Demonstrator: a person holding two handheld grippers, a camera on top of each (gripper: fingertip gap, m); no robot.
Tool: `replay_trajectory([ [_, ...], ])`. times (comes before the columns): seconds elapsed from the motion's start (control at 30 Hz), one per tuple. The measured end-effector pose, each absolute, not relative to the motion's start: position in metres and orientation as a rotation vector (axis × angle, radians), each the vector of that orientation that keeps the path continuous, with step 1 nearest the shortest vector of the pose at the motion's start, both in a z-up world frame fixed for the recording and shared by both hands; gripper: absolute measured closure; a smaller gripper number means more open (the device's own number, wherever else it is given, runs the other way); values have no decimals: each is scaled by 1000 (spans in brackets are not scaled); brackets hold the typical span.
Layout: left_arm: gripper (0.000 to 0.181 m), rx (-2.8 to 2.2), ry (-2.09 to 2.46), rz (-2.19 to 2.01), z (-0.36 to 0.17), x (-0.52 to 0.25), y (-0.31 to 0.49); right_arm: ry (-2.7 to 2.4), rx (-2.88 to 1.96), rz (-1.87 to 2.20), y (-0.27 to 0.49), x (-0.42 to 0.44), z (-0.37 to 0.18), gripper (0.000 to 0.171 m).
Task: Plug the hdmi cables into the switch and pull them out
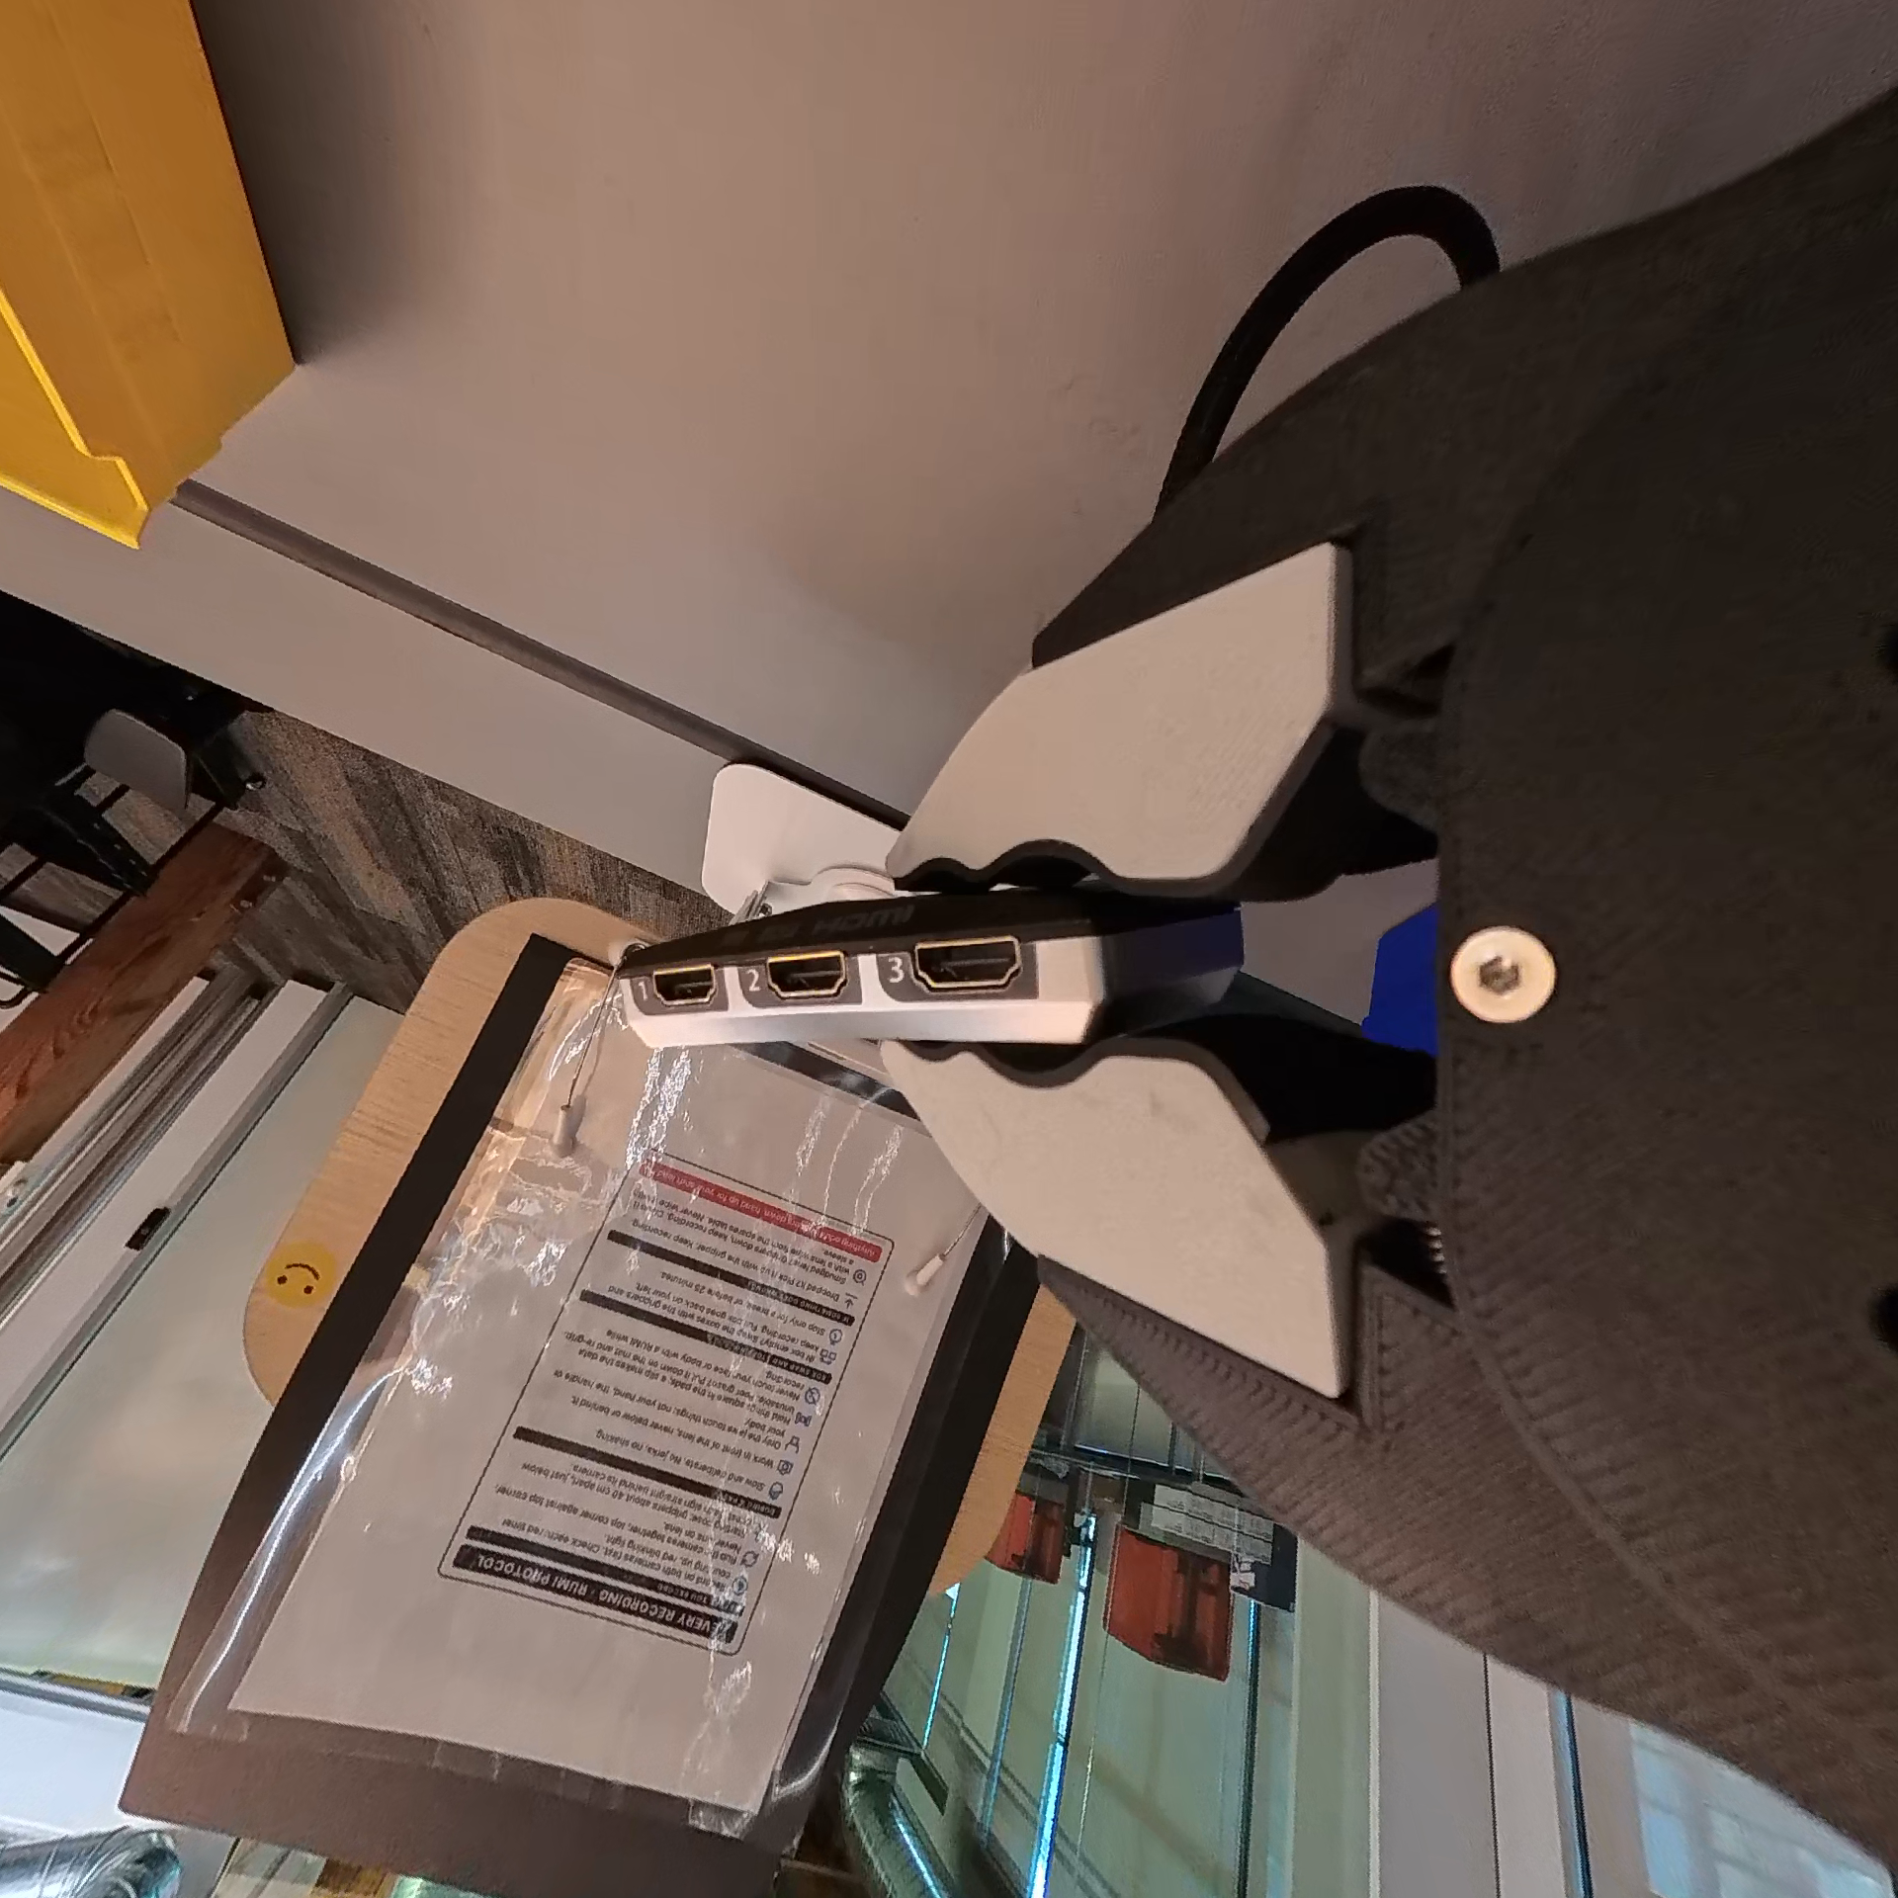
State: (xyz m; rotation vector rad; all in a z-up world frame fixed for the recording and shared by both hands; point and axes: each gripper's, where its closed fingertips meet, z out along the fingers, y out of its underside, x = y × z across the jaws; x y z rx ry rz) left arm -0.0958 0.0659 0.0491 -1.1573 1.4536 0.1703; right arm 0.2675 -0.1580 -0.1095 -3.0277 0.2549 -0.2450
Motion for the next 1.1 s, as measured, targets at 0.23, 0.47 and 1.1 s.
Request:
replay_trajectory([
  [0.23, 159, -1156, 1461, 170, 48, -94, 64, 19, -2708, -382, -122, 252, -44, 132],
  [0.47, 159, -1155, 1466, 172, 46, -93, 64, -13, -2443, -33, -43, 222, -41, 149],
  [1.1, 159, -1152, 1463, 164, 47, -92, 63, 27, -2883, -42, -94, 226, -104, 169],
])
